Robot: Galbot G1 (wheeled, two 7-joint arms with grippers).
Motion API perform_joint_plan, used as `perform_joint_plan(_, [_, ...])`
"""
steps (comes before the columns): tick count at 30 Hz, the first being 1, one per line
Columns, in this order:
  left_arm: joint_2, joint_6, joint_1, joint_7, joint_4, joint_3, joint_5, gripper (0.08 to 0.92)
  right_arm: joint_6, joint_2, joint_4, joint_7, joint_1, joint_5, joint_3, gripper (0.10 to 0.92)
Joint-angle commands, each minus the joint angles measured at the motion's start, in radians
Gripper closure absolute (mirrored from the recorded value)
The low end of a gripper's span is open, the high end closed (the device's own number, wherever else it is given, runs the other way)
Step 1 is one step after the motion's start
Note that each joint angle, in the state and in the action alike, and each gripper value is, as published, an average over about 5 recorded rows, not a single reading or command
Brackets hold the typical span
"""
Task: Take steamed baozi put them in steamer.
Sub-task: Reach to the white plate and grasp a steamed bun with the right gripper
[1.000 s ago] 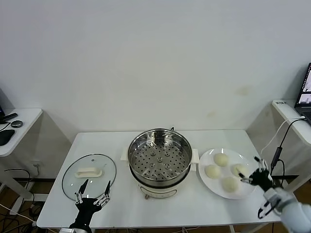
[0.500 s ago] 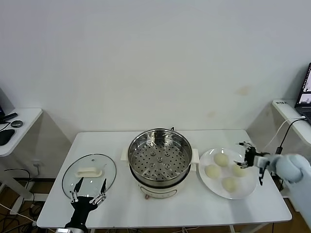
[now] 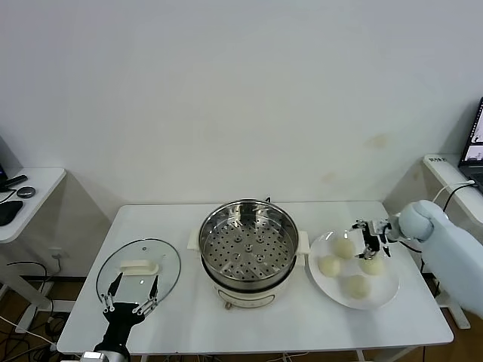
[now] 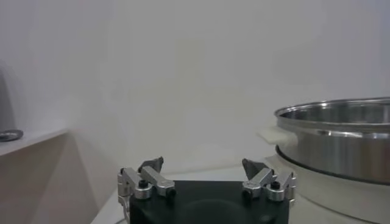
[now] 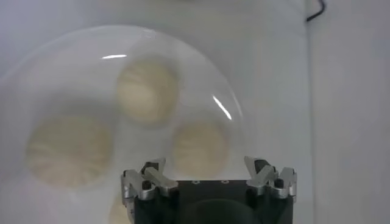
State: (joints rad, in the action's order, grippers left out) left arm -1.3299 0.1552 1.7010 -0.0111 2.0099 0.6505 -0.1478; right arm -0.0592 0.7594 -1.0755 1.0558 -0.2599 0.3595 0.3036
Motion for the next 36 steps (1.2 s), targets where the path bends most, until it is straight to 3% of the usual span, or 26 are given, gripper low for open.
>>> perform_joint_plan(1, [0.005, 0.008, 0.003, -0.002, -0.007, 0.016, 0.003, 0.177, -0.002, 0.083, 0.16, 0.081, 0.167, 0.017, 0.18, 0.203])
perform_joint_plan(24, [-0.009, 0.026, -0.001, 0.015, -0.002, 0.021, 0.017, 0.177, 0.015, 0.184, 0.253, 0.025, 0.145, 0.074, 0.182, 0.217])
perform_joint_plan(30, [-0.01, 0.031, 0.0, 0.016, -0.004, 0.024, 0.014, 0.177, 0.024, 0.196, 0.26, 0.014, 0.14, 0.081, 0.18, 0.279])
perform_joint_plan(36, [-0.012, 0.032, 0.001, 0.016, -0.003, 0.025, 0.012, 0.177, 0.03, 0.188, 0.249, 0.018, 0.141, 0.081, 0.179, 0.42])
